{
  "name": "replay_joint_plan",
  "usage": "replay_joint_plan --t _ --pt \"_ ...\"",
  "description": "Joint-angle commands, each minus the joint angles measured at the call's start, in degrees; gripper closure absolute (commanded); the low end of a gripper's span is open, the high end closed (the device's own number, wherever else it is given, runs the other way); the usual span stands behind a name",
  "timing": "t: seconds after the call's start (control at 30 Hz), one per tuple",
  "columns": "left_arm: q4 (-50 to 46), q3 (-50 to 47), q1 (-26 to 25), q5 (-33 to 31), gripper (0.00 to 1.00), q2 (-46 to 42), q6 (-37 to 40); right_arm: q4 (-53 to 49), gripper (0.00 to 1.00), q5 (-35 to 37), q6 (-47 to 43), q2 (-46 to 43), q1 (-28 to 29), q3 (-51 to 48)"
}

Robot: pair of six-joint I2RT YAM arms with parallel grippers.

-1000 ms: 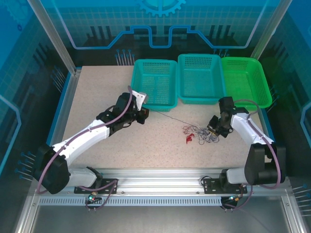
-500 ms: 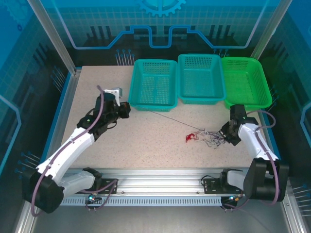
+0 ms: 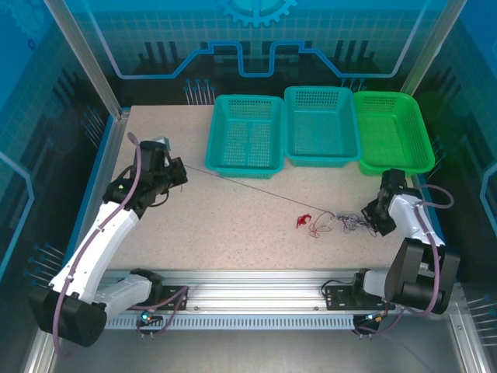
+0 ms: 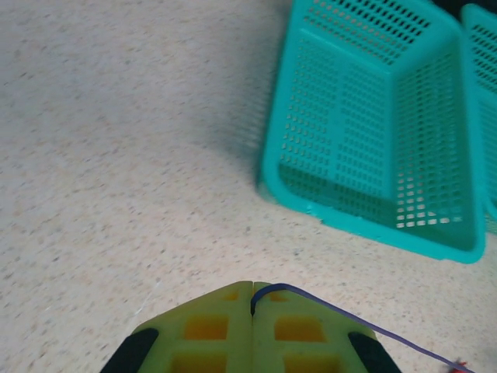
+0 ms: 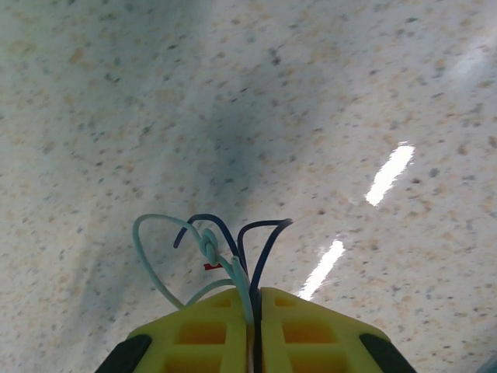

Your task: Untangle the cables

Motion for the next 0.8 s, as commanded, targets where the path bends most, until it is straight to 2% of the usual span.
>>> replay_joint_plan --t 0.0,0.07,0.13,0.17,0.27,0.33,0.43,0.5,0.6,0.7,0.77 --pt "1.5 -1.9 2.6 1.0 1.0 -2.7 -0.8 2.9 0.89 2.6 -3.4 -0.4 3.4 1.3" --pt "7.3 -5.4 1.7 7.5 1.0 -3.6 -1.8 3.5 0.87 3.1 -5.4 0.8 10.5 2.6" --pt "10.8 -7.5 -0.6 9.7 1.0 -3.7 -1.5 3.6 0.79 2.6 -8.4 3.2 17.1 4.2" --pt "11.7 -8.1 -1.9 9.9 1.0 -3.7 -0.9 2.6 0.73 2.5 -9.2 4.2 19.0 5.1" --pt "12.9 -9.5 -5.1 9.6 1.0 -3.6 1.5 -0.1 0.42 3.1 -12.5 4.7 26.2 8.6" --pt "12.5 -9.9 -6.1 9.2 1.0 -3.6 3.0 0.3 0.3 5.6 -15.7 2.5 32.5 9.9" --pt "11.1 -9.7 -6.5 7.5 1.0 -3.9 5.6 4.7 0.26 2.3 -25.0 0.4 38.9 10.7" --pt "9.4 -9.6 -6.5 4.8 1.0 -4.0 6.6 4.5 0.19 2.1 -27.1 2.1 41.5 11.9" --pt "4.1 -9.5 -6.6 -2.3 1.0 -4.0 6.8 0.5 0.17 3.3 -22.2 7.9 42.0 14.2" --pt "-0.4 -12.2 -7.1 -8.5 0.92 -5.0 6.3 -0.7 0.16 5.2 -18.4 11.8 42.4 13.1" --pt "-0.3 -14.6 -7.5 -9.3 0.86 -6.6 6.1 -1.6 0.14 6.7 -17.1 14.3 42.5 12.9"
